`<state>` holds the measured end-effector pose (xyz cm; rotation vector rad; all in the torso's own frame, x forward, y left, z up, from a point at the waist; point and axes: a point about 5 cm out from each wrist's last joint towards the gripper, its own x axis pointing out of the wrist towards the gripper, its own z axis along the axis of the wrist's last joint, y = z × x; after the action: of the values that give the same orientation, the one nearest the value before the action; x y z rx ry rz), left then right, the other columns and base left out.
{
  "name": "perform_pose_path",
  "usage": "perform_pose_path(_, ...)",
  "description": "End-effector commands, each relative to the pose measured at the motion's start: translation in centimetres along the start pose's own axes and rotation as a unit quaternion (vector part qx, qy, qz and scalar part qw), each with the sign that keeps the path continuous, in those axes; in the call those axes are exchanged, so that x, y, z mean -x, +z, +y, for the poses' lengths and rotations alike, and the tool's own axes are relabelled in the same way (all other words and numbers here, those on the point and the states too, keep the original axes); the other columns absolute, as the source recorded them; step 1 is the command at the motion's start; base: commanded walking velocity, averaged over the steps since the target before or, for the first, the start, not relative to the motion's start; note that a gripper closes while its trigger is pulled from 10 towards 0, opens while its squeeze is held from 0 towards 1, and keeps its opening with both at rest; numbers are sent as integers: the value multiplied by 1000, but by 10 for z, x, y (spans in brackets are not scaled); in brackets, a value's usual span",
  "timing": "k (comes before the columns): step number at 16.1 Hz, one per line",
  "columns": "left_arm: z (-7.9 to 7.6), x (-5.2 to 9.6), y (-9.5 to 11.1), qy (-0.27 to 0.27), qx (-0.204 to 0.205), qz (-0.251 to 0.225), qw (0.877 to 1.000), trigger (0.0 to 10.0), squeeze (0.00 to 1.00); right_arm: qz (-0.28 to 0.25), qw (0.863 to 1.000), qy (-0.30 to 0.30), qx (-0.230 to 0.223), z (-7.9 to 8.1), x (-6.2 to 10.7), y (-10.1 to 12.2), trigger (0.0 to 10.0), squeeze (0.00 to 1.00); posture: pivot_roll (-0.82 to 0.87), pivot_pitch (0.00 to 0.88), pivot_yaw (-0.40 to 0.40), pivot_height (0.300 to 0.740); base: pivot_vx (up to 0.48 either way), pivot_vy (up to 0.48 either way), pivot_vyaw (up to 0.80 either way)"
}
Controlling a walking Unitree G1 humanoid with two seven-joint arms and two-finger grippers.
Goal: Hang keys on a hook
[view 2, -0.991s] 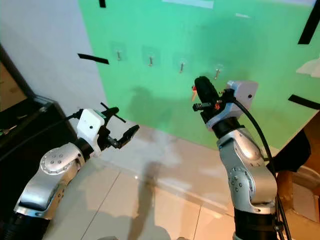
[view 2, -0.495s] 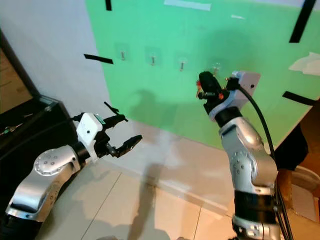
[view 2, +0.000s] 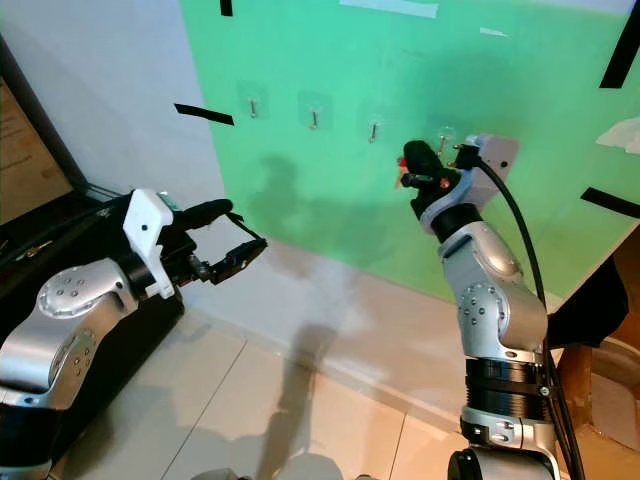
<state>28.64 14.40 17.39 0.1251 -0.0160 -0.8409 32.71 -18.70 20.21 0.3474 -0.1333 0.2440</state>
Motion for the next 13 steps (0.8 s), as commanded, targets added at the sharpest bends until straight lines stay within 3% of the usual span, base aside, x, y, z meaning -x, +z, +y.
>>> perform_pose_path(1,0,-2,2,-11,4,2,1000,10000,0,-12,1000,-8,3,-4,-1,6,10000,0,2,0,21,740,0,0,0)
perform_pose_path(5,-7,-10,5,-43,5,1,999,10000,0,-37,999,-12,-9,-9,4,18,10000,0,-8,0,31,740,0,0,0)
perform_pose_path(13,-14,-16,4,-62,8,3,998,10000,0,-8,1000,-11,-17,-9,5,5,10000,0,-5,0,33,740,0,0,0)
